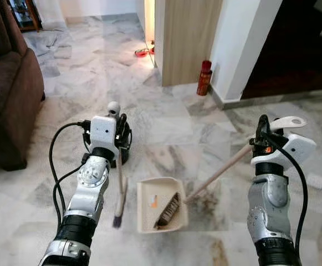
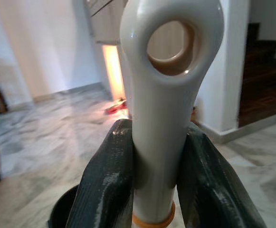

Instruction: Sweep floor

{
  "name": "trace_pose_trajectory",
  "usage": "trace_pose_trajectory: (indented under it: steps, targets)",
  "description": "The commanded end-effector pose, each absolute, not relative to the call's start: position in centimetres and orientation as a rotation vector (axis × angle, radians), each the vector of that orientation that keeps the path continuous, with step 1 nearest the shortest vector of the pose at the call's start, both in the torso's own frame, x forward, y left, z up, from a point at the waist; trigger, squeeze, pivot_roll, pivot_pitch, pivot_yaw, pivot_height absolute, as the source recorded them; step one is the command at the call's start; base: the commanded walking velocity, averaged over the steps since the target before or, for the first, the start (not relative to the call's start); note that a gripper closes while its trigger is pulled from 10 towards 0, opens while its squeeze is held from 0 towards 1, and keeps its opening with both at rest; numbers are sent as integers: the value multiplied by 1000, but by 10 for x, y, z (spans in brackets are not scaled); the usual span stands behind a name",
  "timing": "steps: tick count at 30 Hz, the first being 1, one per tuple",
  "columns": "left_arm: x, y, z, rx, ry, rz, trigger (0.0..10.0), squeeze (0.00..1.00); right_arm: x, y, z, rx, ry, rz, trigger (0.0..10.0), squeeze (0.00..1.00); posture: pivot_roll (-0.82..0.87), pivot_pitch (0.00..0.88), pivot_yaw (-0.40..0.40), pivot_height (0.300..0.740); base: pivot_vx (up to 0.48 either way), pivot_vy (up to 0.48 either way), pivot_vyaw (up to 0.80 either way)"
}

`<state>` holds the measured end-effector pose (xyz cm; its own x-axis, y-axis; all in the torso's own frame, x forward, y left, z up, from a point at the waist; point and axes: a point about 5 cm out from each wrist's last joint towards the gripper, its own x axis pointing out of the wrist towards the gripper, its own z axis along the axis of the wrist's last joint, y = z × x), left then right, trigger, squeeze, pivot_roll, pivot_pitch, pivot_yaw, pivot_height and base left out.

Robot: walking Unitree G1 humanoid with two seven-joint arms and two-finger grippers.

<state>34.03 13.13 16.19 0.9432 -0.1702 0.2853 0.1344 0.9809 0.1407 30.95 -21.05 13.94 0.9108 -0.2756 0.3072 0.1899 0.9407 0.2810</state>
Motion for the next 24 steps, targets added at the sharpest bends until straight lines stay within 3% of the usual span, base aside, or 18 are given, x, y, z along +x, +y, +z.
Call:
trace_pose_trajectory:
  steps: [1, 12, 19, 24]
  targets:
    - [342, 130, 177, 108, -362, -160, 10000, 0, 313, -208, 156, 245, -419, -225, 10000, 0, 108, 18, -7, 740, 0, 322, 0]
    - [341, 130, 175, 109, -356, -159, 10000, 0, 314, -208, 158, 248, -421, -218, 10000, 0, 111, 23, -12, 740, 0, 292, 0]
    - [341, 130, 175, 115, -357, -153, 10000, 0, 315, -205, 161, 212, -426, -196, 10000, 0, 112, 25, -16, 740, 0, 0, 0]
    - [341, 130, 174, 119, -354, -150, 10000, 0, 315, -205, 162, 203, -430, -187, 10000, 0, 110, 25, -17, 740, 0, 0, 768]
